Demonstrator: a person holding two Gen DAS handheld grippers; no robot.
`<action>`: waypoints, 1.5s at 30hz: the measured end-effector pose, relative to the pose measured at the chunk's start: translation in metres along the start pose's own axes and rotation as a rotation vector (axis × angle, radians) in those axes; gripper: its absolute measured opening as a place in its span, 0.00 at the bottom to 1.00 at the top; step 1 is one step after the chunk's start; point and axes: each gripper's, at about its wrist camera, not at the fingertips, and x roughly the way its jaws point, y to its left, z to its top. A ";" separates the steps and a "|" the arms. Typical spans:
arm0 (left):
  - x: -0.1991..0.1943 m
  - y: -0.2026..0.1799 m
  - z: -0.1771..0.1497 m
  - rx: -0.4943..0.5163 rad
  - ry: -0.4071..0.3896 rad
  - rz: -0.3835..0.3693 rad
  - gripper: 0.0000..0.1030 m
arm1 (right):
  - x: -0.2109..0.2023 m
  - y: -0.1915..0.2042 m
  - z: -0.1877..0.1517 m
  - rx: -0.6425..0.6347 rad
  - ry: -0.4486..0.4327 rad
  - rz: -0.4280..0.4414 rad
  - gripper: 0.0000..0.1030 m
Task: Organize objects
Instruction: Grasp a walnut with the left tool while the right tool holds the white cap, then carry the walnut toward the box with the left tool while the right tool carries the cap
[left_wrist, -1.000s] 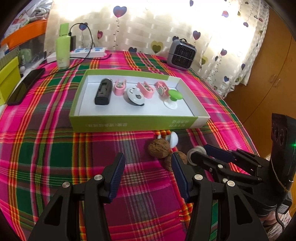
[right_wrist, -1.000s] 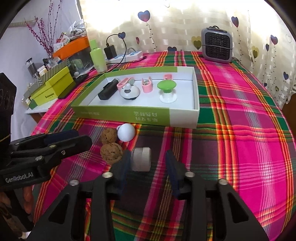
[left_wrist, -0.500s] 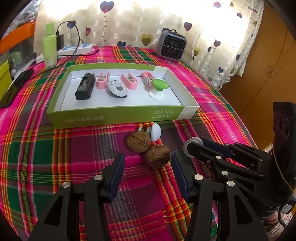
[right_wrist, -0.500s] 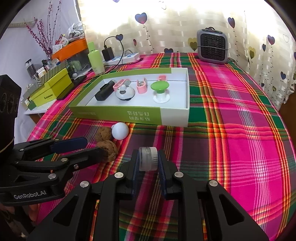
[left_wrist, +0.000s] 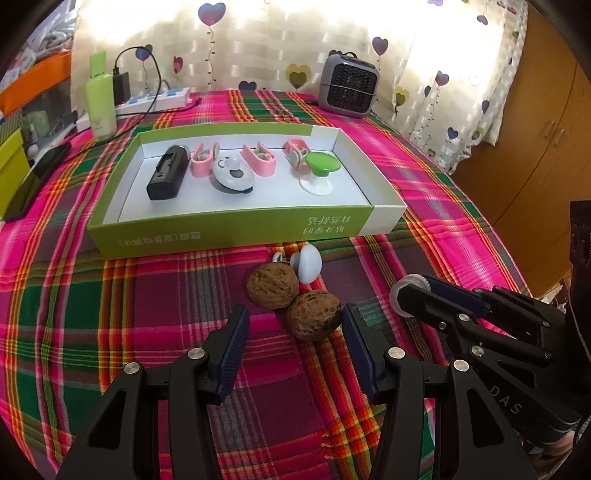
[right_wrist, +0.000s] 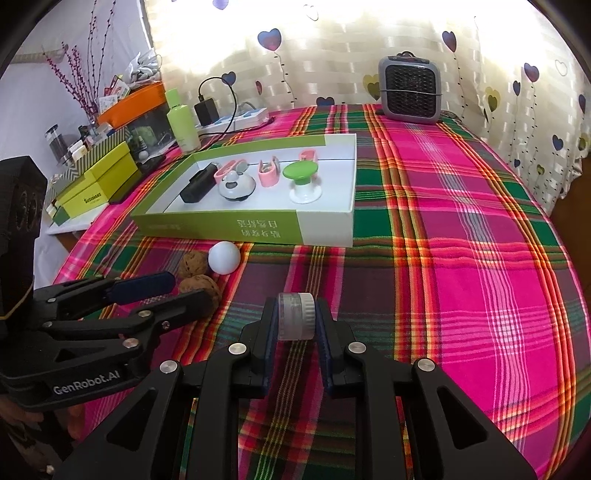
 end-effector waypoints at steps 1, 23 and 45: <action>0.001 0.000 0.000 0.000 0.001 0.001 0.49 | 0.000 0.000 0.000 0.000 0.000 0.001 0.20; 0.003 0.002 -0.002 -0.018 -0.002 -0.026 0.28 | 0.001 -0.002 0.000 0.003 0.004 0.005 0.20; -0.006 0.006 -0.004 -0.016 -0.018 -0.010 0.28 | -0.003 0.003 -0.001 -0.004 -0.008 0.019 0.20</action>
